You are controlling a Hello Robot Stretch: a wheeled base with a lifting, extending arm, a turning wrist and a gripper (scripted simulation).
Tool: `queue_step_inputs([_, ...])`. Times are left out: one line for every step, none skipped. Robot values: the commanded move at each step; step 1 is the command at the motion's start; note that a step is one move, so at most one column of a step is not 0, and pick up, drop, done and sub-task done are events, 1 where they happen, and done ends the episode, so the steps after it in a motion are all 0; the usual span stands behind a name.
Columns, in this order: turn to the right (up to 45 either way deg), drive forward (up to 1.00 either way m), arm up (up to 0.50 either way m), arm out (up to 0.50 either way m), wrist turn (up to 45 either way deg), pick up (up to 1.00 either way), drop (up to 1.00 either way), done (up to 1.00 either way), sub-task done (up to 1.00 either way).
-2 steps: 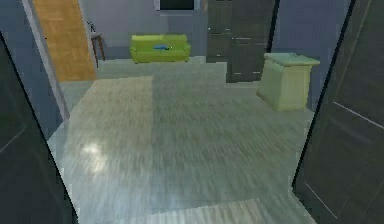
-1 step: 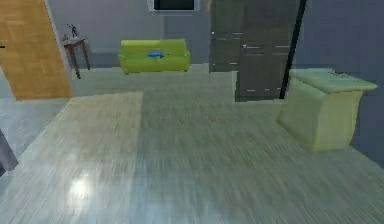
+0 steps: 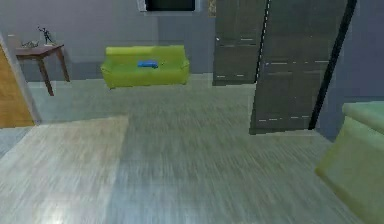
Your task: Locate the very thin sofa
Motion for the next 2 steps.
queue_step_inputs([0.0,1.0,0.0,0.0,0.0,0.0,0.0,0.0,0.0])
queue_step_inputs([0.0,1.0,0.0,0.0,0.0,0.0,0.0,0.0,0.0])
